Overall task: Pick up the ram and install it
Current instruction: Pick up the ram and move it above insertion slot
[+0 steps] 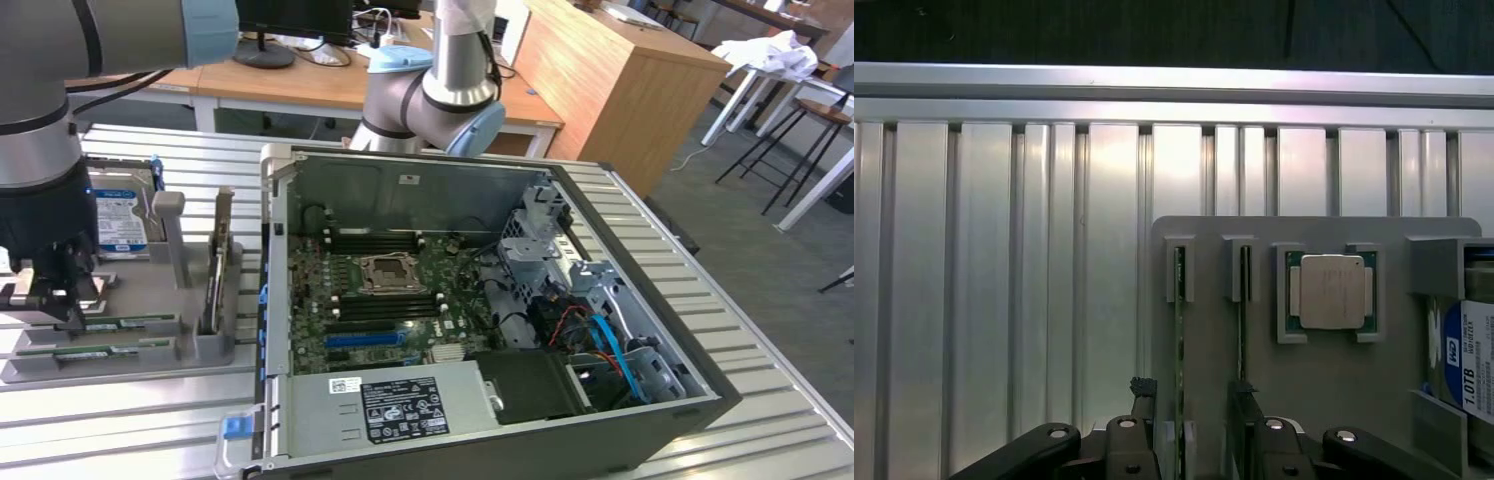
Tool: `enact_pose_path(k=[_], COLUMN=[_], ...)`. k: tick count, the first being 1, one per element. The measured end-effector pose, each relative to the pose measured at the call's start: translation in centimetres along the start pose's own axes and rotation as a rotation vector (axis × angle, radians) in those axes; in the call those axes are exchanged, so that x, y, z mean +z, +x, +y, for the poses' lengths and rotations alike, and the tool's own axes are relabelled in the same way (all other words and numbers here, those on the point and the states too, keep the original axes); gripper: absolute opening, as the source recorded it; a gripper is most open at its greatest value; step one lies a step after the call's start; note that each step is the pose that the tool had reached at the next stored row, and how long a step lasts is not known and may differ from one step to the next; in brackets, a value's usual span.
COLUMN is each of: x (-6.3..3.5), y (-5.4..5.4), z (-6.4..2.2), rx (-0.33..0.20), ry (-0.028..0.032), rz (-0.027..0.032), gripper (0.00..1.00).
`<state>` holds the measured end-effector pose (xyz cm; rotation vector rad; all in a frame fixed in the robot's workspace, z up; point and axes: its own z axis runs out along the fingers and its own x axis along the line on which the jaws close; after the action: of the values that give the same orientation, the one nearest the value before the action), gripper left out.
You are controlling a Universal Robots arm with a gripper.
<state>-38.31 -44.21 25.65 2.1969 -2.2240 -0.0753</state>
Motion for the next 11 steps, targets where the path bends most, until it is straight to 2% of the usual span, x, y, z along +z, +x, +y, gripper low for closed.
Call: enact_pose_path(k=[11], x=[1.12], y=[0.0], z=[-0.05], rx=[0.000], ry=[0.0000], rz=[0.0000], gripper=[0.41])
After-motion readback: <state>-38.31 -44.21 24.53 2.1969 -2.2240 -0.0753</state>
